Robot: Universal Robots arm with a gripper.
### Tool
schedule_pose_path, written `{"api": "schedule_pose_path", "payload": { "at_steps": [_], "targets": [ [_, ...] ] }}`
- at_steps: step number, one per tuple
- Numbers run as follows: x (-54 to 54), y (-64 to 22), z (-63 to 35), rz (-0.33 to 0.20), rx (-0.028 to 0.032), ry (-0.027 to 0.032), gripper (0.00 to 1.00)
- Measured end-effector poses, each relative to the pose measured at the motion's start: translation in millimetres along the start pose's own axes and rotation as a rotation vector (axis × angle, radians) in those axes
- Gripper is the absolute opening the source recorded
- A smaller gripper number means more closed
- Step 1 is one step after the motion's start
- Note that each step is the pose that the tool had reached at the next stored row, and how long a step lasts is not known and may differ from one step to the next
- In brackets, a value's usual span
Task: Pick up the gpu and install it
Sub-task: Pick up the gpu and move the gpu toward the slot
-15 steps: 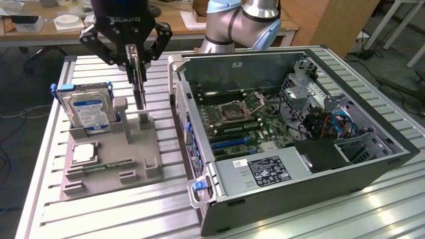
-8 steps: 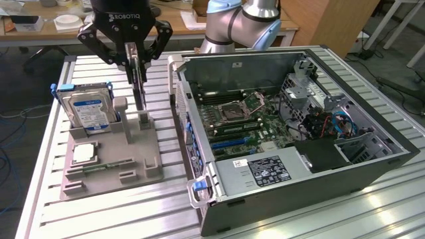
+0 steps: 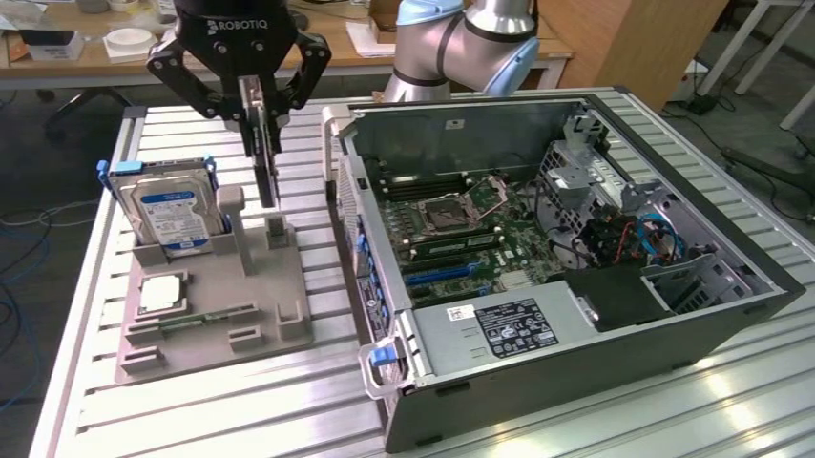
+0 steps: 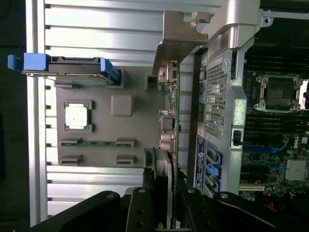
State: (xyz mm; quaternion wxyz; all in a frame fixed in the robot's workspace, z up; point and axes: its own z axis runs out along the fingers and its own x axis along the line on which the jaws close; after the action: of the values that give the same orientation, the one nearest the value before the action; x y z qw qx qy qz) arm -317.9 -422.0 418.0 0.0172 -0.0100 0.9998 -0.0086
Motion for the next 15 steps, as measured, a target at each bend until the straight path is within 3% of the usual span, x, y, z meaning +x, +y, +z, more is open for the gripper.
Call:
{"api": "schedule_pose_path", "payload": {
  "at_steps": [6,15],
  "targets": [
    [-0.7,0.1,-1.6,0.0,0.0002,-0.0022,0.27],
    [-12.6,-0.3,-1.1,0.0,0.0001,-0.0021,0.27]
  ]
}}
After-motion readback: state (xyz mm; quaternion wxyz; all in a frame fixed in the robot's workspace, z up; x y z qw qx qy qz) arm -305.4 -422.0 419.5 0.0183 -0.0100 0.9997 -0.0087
